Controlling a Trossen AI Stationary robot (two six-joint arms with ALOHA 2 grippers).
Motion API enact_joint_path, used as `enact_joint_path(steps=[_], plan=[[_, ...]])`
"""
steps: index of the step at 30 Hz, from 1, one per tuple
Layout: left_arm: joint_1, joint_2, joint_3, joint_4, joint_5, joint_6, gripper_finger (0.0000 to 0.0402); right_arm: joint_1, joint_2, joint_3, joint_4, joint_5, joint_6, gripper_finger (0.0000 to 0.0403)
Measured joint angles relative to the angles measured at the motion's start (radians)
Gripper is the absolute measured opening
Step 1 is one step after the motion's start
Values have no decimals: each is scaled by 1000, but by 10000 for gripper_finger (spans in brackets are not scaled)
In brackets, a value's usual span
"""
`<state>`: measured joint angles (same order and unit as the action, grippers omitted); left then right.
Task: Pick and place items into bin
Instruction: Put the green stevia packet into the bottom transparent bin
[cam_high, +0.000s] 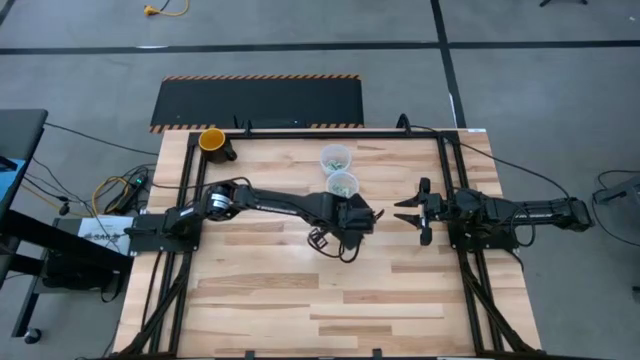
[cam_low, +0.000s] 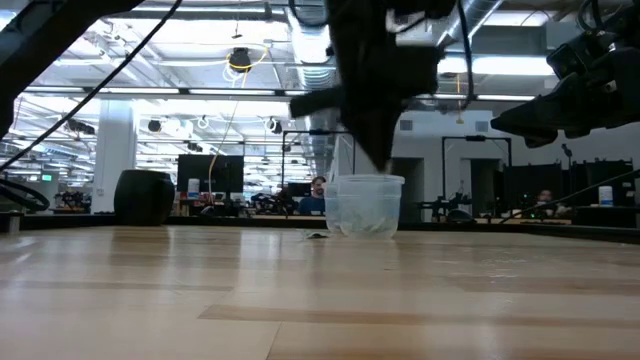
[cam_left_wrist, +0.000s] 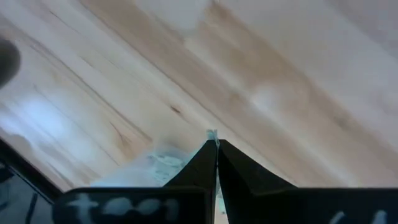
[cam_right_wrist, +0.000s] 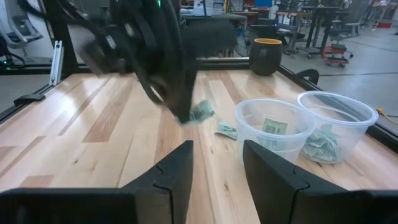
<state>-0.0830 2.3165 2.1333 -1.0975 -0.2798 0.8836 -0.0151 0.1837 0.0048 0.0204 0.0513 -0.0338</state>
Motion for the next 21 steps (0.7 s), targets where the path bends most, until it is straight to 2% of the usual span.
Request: enact_joint_path(steps=[5, 9, 16, 21], plan=[[20, -1, 111, -41, 61, -33, 0, 0, 0, 0, 0, 0, 0, 134], [86, -1, 175, -79, 131, -88, 0, 0, 0, 0, 0, 0, 0, 134], [213, -2, 180, -106, 178, -153, 0, 0, 0, 0, 0, 0, 0, 134], [257, 3, 179, -96, 221, -171, 0, 0, 0, 0, 0, 0, 0, 133]])
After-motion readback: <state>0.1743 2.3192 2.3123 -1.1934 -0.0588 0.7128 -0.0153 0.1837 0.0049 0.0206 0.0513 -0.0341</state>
